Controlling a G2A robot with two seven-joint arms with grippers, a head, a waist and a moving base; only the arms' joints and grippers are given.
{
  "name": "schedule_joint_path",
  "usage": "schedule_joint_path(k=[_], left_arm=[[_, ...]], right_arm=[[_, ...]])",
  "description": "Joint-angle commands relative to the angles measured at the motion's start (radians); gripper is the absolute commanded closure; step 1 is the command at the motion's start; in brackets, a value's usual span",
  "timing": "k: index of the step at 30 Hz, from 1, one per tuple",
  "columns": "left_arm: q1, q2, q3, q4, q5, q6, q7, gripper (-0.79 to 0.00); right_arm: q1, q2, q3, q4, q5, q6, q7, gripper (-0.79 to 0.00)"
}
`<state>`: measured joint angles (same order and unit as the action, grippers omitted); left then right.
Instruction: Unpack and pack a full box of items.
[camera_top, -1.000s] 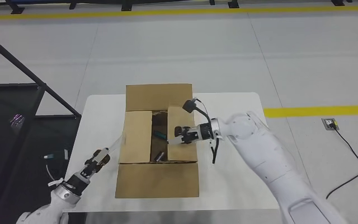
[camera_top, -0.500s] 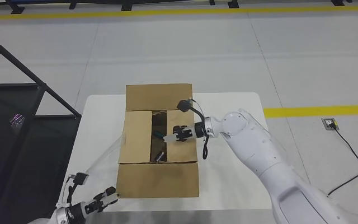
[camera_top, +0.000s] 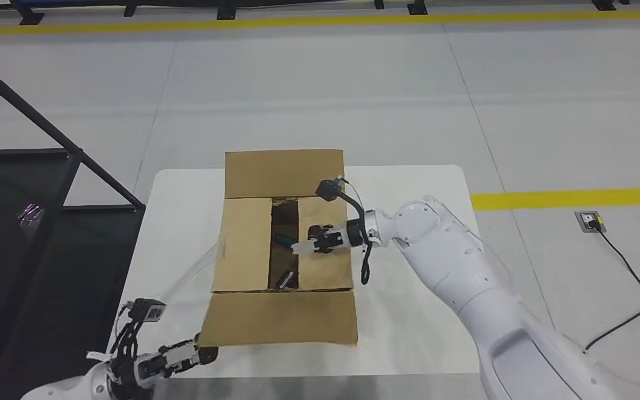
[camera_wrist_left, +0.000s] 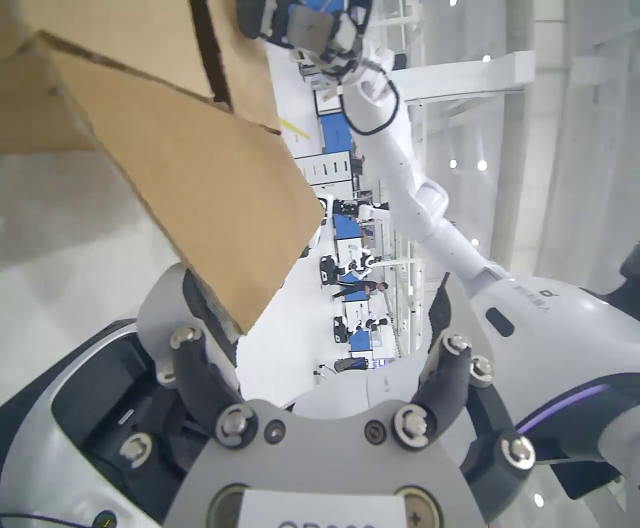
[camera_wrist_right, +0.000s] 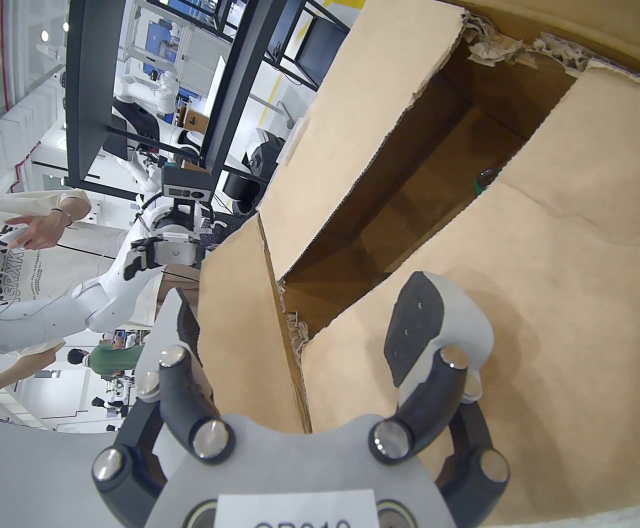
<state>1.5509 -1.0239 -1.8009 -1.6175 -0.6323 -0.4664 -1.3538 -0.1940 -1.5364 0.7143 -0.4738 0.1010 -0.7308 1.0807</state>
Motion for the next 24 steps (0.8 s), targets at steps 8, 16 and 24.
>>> schedule_joint_path(k=[8, 16, 24], left_arm=[[-0.025, -0.004, -0.006, -0.094, -0.028, 0.021, 0.181, -0.785], [-0.073, -0.013, 0.071, -0.156, 0.154, 0.053, 0.424, -0.785], [-0.185, -0.023, 0.173, -0.097, 0.270, 0.172, 0.602, -0.785]], right_arm=[[0.013, 0.011, 0.033, -0.012, -0.037, -0.134, -0.156, -0.785], [-0.113, 0.111, 0.206, -0.267, -0.331, -0.282, -0.653, -0.785], [-0.328, 0.182, 0.364, -0.523, -0.598, -0.131, -0.831, -0.785]])
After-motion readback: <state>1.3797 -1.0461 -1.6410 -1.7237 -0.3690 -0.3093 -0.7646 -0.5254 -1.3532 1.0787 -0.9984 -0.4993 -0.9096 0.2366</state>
